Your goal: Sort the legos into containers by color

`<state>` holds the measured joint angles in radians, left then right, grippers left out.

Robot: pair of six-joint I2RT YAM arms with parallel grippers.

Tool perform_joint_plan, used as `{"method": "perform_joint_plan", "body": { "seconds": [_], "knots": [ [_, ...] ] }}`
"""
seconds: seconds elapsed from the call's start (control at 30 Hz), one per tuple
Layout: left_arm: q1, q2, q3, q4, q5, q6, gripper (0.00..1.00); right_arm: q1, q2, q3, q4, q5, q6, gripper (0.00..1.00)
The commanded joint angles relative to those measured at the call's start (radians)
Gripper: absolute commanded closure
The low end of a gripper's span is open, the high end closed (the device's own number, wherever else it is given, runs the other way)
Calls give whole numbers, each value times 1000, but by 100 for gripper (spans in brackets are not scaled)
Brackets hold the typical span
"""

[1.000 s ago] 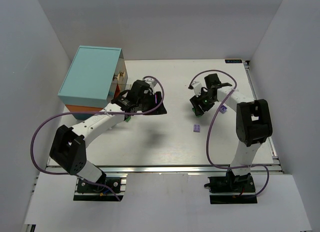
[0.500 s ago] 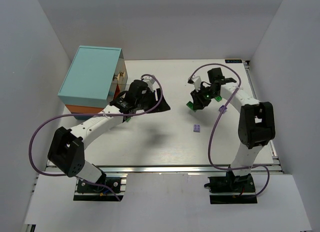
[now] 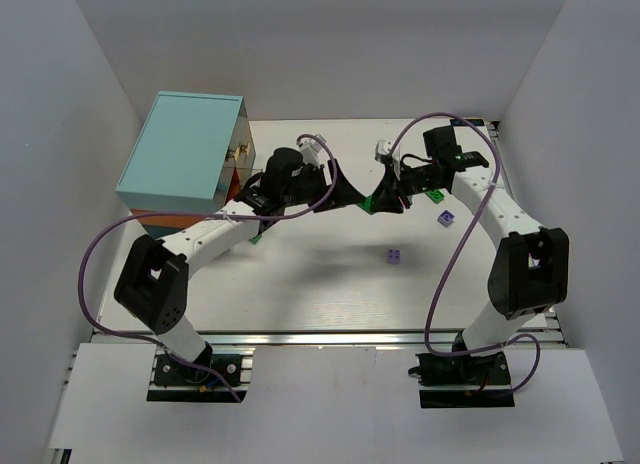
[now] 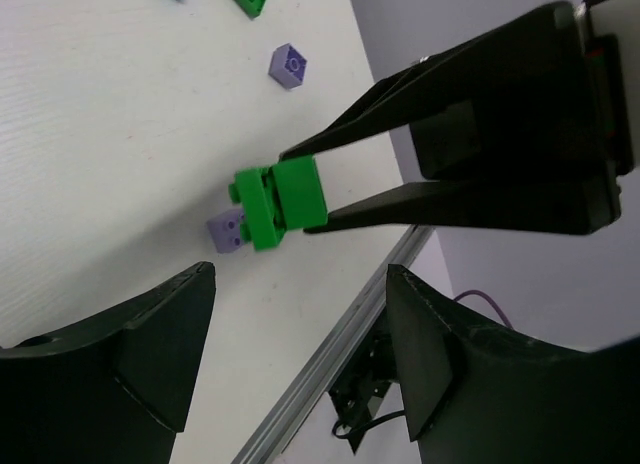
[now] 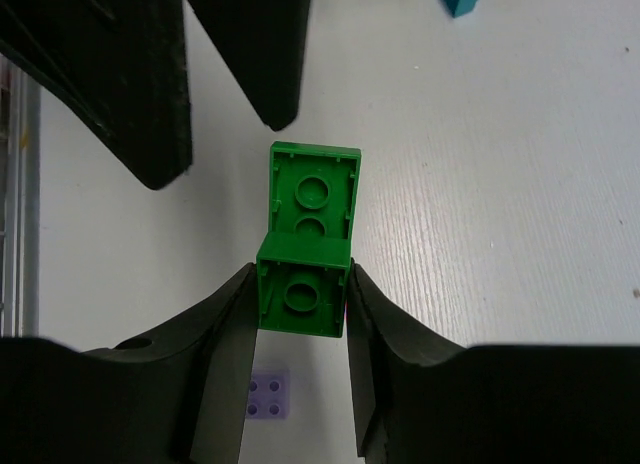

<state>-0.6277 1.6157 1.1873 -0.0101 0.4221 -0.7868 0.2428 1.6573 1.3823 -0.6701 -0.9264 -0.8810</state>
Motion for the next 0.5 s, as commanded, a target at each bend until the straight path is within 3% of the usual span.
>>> {"method": "perform_joint_plan", "body": {
  "seconds": [0.0, 0.2, 0.27, 0.33, 0.47],
  "knots": [
    [3, -2, 43, 76, 56, -32, 21, 7, -39, 9, -46, -97, -98, 100],
    [3, 19, 58, 67, 61, -32, 23, 23, -76, -14, -37, -132, -121, 100],
    [-6, 24, 60, 55, 58, -32, 30, 24, -83, -14, -33, -146, -119, 100],
    [-6, 24, 51, 61, 64, -34, 46, 27, -88, -14, -29, -150, -118, 100],
    [-6, 33, 52, 48, 64, -32, 53, 32, -100, -14, -25, -161, -115, 100]
  ]
}}
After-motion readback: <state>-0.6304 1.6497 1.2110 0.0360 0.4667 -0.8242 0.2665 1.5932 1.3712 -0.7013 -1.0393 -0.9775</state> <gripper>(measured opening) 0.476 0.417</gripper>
